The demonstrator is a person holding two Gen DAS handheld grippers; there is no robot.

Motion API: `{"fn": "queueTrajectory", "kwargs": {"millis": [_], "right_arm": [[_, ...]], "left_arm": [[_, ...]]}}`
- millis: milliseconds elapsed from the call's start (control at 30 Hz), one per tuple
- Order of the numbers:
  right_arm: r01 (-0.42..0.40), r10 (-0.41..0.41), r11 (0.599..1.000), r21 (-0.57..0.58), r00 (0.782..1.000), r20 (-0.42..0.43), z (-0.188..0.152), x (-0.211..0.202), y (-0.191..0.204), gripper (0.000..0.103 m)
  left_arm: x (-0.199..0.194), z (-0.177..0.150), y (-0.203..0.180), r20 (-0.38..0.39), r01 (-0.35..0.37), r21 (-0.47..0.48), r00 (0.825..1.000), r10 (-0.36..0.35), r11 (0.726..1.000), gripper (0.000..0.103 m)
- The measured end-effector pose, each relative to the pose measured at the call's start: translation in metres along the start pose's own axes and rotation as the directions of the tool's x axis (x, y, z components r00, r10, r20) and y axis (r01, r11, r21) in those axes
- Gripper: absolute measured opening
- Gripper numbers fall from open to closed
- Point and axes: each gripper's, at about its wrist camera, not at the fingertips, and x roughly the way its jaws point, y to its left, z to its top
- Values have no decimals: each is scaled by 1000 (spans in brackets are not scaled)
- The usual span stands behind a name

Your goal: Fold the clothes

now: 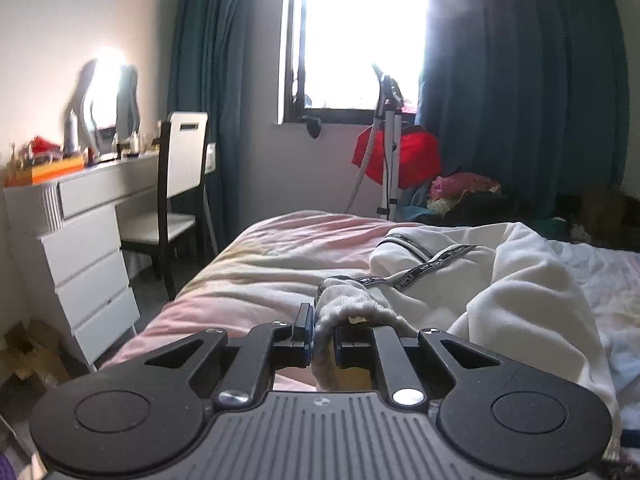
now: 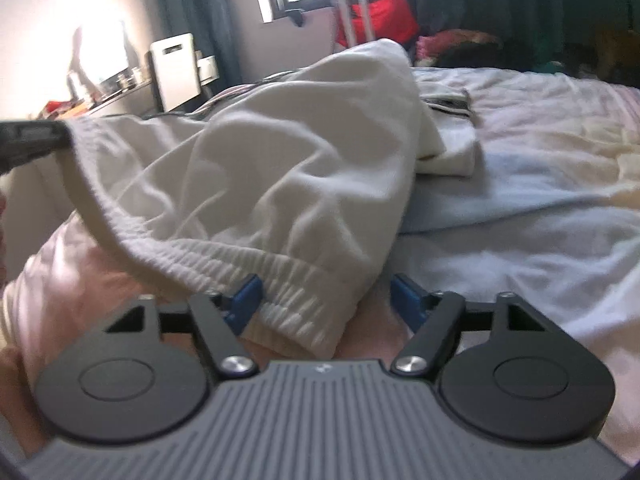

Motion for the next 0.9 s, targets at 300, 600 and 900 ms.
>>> {"fn": "queueTrajectory", "kwargs": {"millis": [300,600,900], "right_arm": [[70,-67,990,-124,997,25,-3,-6,14,66],[235,-251,964,124,959,132,7,-44,-29,28],[60,-62,998,21,993,104,2,-38,-2,61]], "left_arm": [[-11,16,7,-10,26,-117,1000,-27,993,11],[-17,18,3,-31,7,-84,999,-9,996,11],[-12,17,2,-39,-5,-71,999,3,997,11]]}}
